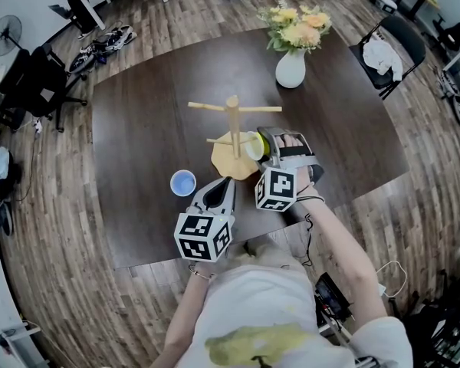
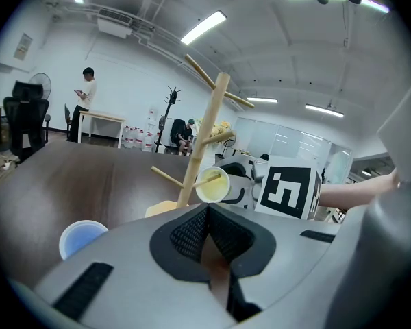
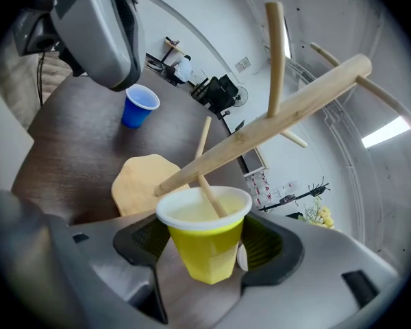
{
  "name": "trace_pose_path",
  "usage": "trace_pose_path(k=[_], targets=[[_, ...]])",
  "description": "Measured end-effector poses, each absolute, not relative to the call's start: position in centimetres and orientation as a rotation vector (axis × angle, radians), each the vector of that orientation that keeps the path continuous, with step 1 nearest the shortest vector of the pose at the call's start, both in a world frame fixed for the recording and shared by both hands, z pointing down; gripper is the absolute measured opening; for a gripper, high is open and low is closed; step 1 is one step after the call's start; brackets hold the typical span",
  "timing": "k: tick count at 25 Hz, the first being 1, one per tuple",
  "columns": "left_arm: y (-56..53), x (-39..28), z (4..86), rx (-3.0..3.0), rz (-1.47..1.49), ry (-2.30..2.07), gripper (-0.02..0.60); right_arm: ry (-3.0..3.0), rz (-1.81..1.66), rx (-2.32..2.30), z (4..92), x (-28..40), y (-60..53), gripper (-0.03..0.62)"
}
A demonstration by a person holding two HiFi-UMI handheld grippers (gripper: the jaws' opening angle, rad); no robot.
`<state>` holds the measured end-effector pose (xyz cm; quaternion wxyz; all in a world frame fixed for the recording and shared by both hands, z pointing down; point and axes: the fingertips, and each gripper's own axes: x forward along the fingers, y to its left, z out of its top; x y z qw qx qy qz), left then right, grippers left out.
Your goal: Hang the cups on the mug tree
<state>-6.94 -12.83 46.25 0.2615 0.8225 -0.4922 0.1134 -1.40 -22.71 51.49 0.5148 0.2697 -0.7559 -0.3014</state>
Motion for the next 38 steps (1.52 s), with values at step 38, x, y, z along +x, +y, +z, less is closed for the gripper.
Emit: trace_pose_path(k=[38], targets=[[-11.6,-4.6,46.1,2.202,0.287,-1.382,0.015,-2.297,-0.472,0.813,47.0,-1.3,-18.6,0.341]])
